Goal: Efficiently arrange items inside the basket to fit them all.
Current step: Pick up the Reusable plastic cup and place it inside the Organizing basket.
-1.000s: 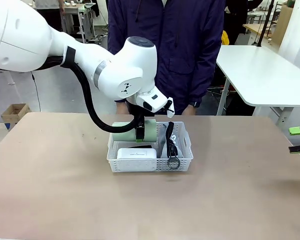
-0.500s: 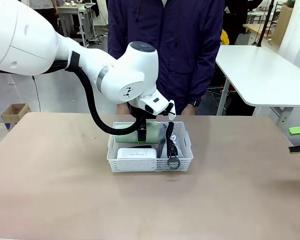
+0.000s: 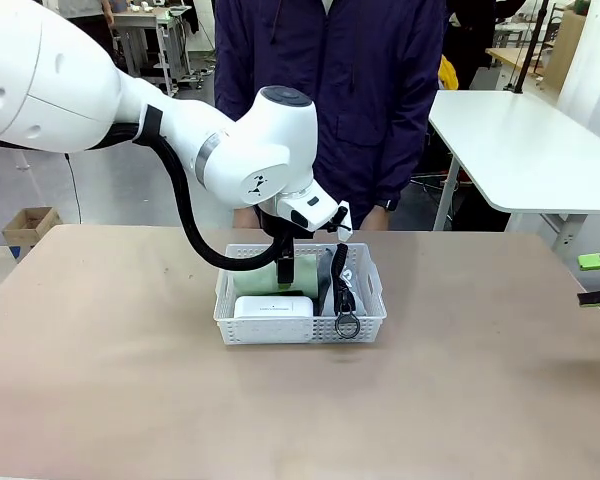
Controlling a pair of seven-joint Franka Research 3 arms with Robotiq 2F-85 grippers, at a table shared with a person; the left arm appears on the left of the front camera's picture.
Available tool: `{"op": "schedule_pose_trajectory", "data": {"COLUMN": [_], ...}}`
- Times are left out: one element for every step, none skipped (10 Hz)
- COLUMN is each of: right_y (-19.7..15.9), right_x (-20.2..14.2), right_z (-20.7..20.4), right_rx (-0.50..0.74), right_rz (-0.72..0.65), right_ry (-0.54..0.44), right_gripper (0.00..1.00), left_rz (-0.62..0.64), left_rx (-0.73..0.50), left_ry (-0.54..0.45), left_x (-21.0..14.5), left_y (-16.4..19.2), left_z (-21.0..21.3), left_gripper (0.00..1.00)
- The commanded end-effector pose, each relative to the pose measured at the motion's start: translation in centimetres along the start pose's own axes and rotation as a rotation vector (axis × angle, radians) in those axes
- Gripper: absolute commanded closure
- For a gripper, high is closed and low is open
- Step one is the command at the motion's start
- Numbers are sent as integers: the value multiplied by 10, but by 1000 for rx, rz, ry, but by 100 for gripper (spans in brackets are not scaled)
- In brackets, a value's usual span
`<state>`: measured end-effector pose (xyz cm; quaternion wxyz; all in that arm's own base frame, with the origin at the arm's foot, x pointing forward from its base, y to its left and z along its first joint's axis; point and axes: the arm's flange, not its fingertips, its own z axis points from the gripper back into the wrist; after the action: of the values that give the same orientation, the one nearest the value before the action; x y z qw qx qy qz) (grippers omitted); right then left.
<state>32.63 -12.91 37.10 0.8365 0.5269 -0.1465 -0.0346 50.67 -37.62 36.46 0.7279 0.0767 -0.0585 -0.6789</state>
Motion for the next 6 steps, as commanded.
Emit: {"op": "schedule_pose_trajectory", "data": {"right_y": [5,5,5,5,5,5], "right_x": [1,1,1,1,1,1], "right_z": [1,1,1,1,1,1], "right_rx": [12,12,12,12,12,12], "right_rz": [-13,-13,-13,-13,-13,-13], "right_ry": [-8,-8,-8,-8,-8,-8], "right_gripper": [0,0,0,0,0,0], "left_rz": [1,2,2,1,16,21], "left_rx": [17,15,22,21,8,-28], "left_ry": [4,-13,-28,-44,-74,-141], "left_x": [-6,-9,-13,-18,-26,-43], "left_y": [0,-1,-3,-7,-13,-26], "left_z": [8,13,20,30,45,70], "left_gripper": [0,0,0,0,0,0]}}
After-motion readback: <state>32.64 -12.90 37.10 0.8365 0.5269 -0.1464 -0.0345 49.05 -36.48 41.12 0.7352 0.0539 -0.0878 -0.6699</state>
